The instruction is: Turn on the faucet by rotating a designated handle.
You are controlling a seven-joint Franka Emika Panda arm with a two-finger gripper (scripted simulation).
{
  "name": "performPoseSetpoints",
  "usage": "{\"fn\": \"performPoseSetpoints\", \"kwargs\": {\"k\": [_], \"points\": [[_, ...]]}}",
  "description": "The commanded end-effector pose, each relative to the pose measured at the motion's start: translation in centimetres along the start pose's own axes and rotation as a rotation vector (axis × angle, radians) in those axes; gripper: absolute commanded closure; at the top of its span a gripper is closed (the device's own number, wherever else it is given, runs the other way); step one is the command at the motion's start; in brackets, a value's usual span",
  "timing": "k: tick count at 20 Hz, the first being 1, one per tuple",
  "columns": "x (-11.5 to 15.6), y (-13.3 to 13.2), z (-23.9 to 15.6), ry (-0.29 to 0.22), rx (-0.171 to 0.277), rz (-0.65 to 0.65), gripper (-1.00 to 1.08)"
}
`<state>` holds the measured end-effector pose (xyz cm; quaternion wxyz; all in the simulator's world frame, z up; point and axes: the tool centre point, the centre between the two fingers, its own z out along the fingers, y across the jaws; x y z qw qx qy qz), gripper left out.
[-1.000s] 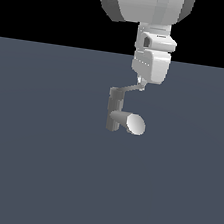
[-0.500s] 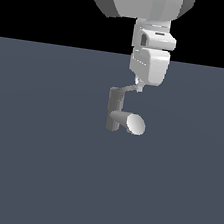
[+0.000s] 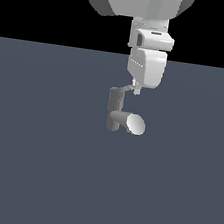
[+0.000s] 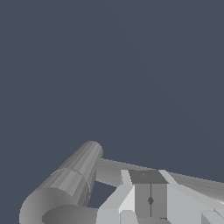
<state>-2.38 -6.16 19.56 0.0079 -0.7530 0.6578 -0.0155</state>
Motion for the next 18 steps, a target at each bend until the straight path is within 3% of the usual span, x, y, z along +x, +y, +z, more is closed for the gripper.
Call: {"fn": "performPoseSetpoints", "kwargs": {"k": [1,9,10,11,18], "points": [[-2.6,0.3,0.5,-0.007,-0.012,-0.021,1.08],[-7.2,1.6,1.2,-0.013,-0.032,-0.022,1.08],[-7.2,1.6,1.2,-0.013,-0.032,-0.022,1.08],[-4.2,0.9,-0.1,-0.001,0.0,0.022,1.08],[-7.6,-0.8,0.5,-0.006,-0.013,0.004,1.08]]}}
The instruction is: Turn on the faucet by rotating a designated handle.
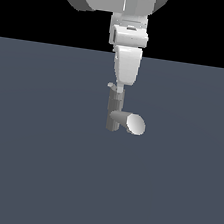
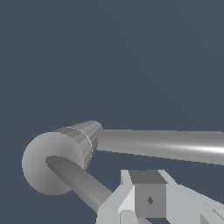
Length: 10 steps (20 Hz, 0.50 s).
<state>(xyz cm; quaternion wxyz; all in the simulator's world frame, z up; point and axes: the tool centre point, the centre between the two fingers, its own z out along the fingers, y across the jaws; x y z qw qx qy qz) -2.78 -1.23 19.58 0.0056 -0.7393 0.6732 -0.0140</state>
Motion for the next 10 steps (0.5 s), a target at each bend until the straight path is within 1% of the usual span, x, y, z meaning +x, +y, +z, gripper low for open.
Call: {"fn": "performPoseSetpoints", "kwargs": {"k": [1,10], "points": [[-3.1,-0.6,0.6,-0.008,-0.009,-0.039,1.08],[-7.4,-2.4,1.3,-0.013,-0.025,-0.061,1.08]]}}
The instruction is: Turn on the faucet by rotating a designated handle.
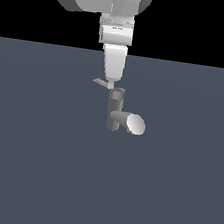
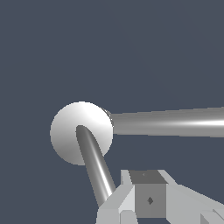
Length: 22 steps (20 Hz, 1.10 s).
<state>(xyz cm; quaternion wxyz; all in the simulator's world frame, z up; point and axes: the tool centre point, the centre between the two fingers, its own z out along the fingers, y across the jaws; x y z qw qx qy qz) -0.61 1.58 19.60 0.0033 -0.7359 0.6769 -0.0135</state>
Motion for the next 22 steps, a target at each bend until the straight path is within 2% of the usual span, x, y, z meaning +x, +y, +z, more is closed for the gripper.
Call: {"fn": "performPoseSetpoints", "kwargs": {"k": [1,2,22], "points": [[-4.8,0.0,1.3,-0.016,-0.021,-0.071,1.08],[-0.2,-0.2,0.0,0.0,0.001,0.0,1.08],[-4.6,-5.7,1.2,-0.013,-0.017,-0.057,1.08]]}}
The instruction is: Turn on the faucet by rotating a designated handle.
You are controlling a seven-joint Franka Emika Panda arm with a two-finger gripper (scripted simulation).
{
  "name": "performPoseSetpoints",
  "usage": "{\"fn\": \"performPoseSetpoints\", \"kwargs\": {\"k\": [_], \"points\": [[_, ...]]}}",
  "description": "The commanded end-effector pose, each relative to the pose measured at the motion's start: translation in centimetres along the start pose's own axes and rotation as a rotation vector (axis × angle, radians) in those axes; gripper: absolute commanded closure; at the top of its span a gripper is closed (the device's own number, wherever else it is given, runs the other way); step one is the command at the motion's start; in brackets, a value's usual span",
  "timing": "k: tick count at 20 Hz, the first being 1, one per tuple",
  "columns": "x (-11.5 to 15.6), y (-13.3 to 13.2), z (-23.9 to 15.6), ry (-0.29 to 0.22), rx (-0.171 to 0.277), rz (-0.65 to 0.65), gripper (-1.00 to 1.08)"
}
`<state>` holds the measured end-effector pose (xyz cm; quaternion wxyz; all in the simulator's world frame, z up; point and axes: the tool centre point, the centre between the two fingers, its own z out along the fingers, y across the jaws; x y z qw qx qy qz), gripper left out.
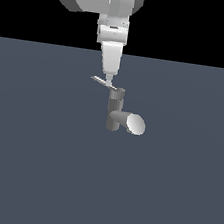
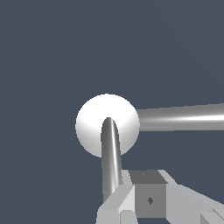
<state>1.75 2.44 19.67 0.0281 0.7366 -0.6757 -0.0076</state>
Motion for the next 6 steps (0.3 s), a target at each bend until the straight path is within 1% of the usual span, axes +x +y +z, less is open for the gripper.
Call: {"fn": "performPoseSetpoints", "kwargs": {"k": [1,6], "points": [[-4.2,-3.7,0.9,-0.022,0.057,-0.057,1.08],[-5.0,-4.7,1.1,-0.024,0.054,-0.067,1.08]]}}
